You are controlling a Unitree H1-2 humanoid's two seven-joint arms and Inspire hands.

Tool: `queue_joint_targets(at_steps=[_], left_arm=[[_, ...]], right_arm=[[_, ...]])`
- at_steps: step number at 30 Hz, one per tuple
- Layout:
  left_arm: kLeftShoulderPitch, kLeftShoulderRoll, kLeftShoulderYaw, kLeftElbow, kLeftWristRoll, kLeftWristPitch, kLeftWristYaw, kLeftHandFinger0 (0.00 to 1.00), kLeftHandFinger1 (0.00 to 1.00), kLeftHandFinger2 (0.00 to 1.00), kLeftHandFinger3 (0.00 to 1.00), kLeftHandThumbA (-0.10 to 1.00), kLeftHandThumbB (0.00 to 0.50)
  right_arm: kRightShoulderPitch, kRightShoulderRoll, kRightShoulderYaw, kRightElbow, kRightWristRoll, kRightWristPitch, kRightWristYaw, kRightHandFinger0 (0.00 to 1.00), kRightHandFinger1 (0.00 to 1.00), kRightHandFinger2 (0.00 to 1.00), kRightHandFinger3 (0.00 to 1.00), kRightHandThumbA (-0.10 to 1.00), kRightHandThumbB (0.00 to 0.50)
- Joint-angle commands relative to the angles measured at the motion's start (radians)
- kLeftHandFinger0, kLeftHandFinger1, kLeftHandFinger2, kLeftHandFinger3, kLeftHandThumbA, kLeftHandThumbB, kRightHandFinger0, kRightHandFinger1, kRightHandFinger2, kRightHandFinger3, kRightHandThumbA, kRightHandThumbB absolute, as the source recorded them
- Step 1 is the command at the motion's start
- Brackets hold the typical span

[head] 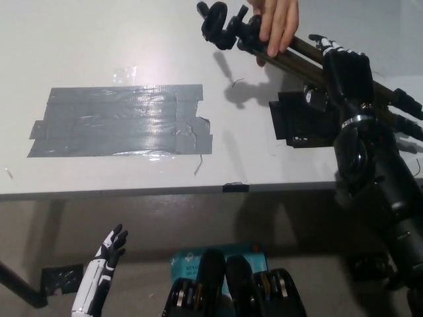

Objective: A person hands a tripod to the robot which it grabs with its right hand and places in the middle of the table in front of it

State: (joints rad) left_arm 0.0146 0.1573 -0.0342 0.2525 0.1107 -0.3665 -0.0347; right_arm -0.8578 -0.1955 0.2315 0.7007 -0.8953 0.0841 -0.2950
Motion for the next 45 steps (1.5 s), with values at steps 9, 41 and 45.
queue_joint_targets(at_steps=[9,41,45], left_arm=[[0.024,0.029,-0.016,-0.052,0.020,-0.012,-0.019,0.96,1.00,0.98,1.00,0.98,0.228],[0.034,0.032,-0.029,-0.043,-0.015,-0.008,-0.044,0.92,0.93,0.88,1.00,0.88,0.220],[0.030,0.027,-0.029,-0.034,-0.012,-0.015,-0.038,0.90,0.91,0.88,1.00,0.89,0.221]], right_arm=[[-0.121,-0.065,0.060,-0.037,-0.053,-0.189,-0.343,0.00,0.42,0.83,0.77,-0.10,0.243],[-0.113,-0.131,0.236,-0.182,0.227,-0.060,0.661,1.00,1.00,1.00,1.00,0.87,0.500],[-0.120,-0.162,0.247,-0.379,0.383,0.036,0.898,1.00,1.00,1.00,1.00,0.89,0.500]])
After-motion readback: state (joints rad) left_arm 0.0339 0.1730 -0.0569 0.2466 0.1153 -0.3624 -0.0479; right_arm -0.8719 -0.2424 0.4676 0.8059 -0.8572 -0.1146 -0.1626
